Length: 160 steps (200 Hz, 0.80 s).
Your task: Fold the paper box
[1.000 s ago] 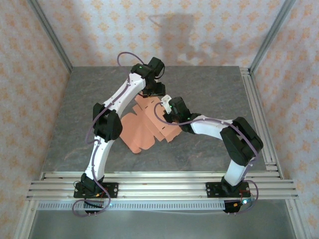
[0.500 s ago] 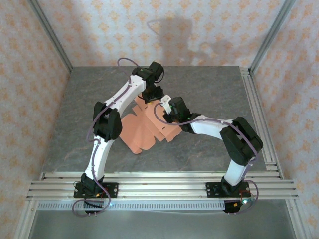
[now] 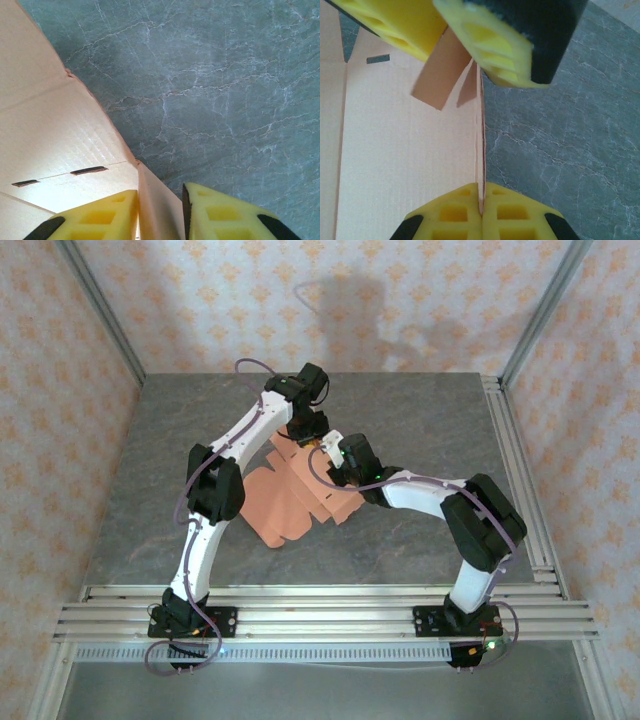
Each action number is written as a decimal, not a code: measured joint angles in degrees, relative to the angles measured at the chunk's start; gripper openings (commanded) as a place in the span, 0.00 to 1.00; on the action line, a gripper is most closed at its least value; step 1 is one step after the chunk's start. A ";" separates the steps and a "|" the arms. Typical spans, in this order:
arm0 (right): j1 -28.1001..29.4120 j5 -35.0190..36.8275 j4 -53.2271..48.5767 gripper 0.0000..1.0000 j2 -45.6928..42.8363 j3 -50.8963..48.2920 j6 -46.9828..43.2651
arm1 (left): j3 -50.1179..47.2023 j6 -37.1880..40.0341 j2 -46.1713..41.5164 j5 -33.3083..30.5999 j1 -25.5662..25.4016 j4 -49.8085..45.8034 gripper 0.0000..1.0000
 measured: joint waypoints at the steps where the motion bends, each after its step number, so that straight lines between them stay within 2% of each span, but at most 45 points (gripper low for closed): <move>1: 0.00 0.02 0.00 0.00 0.00 0.02 0.00 | 0.00 -0.04 0.00 0.02 0.00 0.02 0.25; 18: -0.02 0.02 0.02 0.00 0.09 0.09 0.00 | 0.00 -0.17 0.00 0.20 0.02 0.28 0.20; 39: 0.00 -0.02 0.00 0.00 0.15 0.17 -0.02 | 0.00 -0.63 0.00 0.39 0.02 0.70 0.08; 55: 0.00 0.00 -0.15 0.00 0.26 0.26 0.00 | 0.00 -1.18 0.00 0.61 -0.02 1.16 0.10; 69: 0.00 0.02 -0.17 0.00 0.28 0.31 -0.07 | 0.00 -1.33 0.00 0.61 -0.02 1.33 0.24; 85: -0.02 0.04 -0.20 0.00 0.33 0.42 -0.22 | 0.00 -1.46 0.00 0.66 0.00 1.29 0.25; 123: -0.02 0.07 -0.61 0.00 0.37 0.63 -0.22 | 0.00 -1.57 0.00 0.66 0.00 1.29 0.08; 134: 0.00 0.07 -0.83 0.00 0.39 0.76 -0.15 | 0.00 -1.60 0.00 0.70 0.02 1.36 0.07; 141: 0.00 0.04 -0.85 0.00 0.44 0.79 -0.15 | 0.00 -1.57 0.00 0.72 0.02 1.38 0.09; 147: 0.00 0.07 -0.83 0.00 0.48 0.79 -0.15 | 0.00 -1.60 0.00 0.72 0.02 1.40 0.15; 153: 0.00 0.04 -0.85 0.00 0.48 0.79 -0.15 | 0.00 -1.62 0.00 0.72 0.02 1.44 0.26; 160: 0.00 0.07 -0.90 0.00 0.48 0.81 -0.20 | 0.00 -1.57 0.00 0.74 0.02 1.44 0.30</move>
